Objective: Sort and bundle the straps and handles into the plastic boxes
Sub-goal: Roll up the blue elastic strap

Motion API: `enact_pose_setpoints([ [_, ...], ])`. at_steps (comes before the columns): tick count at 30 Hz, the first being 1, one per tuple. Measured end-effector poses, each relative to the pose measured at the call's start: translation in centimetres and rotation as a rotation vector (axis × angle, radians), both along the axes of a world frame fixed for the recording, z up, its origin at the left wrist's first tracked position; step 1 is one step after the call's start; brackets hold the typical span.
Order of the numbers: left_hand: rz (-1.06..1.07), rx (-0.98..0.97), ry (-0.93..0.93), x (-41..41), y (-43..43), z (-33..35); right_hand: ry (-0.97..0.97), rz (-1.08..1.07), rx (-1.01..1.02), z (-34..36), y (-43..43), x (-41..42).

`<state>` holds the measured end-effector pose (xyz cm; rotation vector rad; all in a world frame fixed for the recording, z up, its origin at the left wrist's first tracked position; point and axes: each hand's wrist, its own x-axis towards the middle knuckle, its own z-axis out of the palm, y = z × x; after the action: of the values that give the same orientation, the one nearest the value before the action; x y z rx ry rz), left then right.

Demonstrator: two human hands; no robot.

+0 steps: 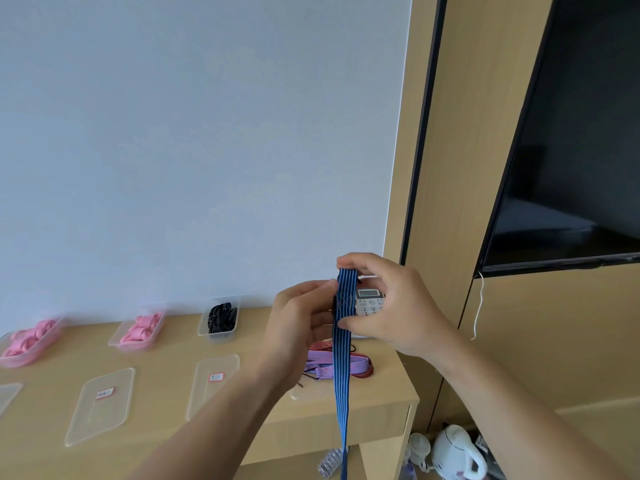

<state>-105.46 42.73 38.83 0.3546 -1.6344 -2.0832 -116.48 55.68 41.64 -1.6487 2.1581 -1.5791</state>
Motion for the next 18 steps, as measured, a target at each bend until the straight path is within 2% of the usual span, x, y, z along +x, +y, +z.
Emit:
enact_pose_setpoints([
  [5, 0.049, -0.048, 0.002, -0.2, 0.1, -0.2, 0.177, -0.043, 0.016, -0.1, -0.2, -0.4],
  [10, 0.087, -0.096, 0.019, -0.3, 0.1, -0.7, -0.072, -0.066, 0.123, 0.3, -0.5, -1.6],
  [15, 0.085, -0.059, 0.001, -0.6, 0.0, -1.0, -0.19, -0.062, 0.024, 0.5, -1.0, -2.3],
  [18, 0.066, -0.057, -0.05, -0.6, -0.1, -1.2, -0.188, -0.077, -0.058, 0.7, -1.2, -2.5],
])
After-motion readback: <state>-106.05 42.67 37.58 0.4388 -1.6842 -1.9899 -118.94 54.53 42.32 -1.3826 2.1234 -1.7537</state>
